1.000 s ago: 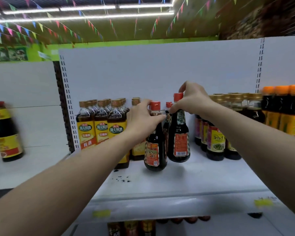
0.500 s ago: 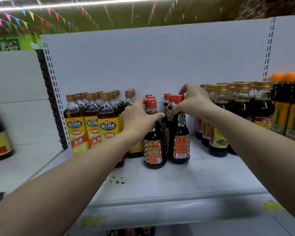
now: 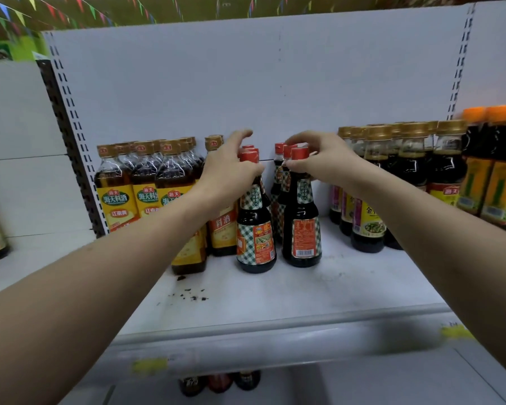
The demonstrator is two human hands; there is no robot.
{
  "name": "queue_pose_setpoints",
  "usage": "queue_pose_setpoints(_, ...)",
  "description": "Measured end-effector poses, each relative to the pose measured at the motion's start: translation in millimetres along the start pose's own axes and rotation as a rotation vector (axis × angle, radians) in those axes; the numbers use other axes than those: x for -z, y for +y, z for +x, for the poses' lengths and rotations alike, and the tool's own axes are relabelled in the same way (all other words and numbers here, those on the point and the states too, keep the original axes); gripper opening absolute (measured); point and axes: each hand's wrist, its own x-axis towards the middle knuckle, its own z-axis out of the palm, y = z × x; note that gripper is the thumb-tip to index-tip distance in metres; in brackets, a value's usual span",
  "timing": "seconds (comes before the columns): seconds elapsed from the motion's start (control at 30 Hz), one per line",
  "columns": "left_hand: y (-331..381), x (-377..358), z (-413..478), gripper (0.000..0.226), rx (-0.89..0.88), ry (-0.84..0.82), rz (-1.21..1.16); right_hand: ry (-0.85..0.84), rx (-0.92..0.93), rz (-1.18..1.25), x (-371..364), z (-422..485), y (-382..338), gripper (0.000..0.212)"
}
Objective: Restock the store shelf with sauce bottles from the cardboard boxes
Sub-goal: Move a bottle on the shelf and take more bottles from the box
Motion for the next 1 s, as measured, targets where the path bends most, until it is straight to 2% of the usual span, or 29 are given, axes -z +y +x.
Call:
queue_pose_setpoints(0.17,-6.8,5.9,2.4,0.042,-0.090,-0.011,0.086,-0.018,-0.004,0.096,-1.2,-3.3,5.6,0.039)
queue_pose_setpoints(0.47,-8.6,4.1,3.8,0.047,-0.126,0.081,0.155,0.150,0.036,-0.233,-2.7,-17.3,-3.9,0.049)
queue_pose_setpoints(0.73,-10.1,-5.0,5.4,0.056,-0.130,0.184,0.253,0.254,0.003,-0.259,-11.5,-20.4,0.5,0.053)
queue_pose_setpoints(0.87,-10.3,-5.4,5.5,0.059,-0.150,0.177,0.320,0.256,0.028,-0.276,-16.1,-24.4,2.7,0.049)
queue_pose_setpoints(1.0,-12.7,-5.7,1.4,0.061,-0.186,0.134,0.453,0.175,0.044,-0.201,-18.1,-31.2,15.1,0.044)
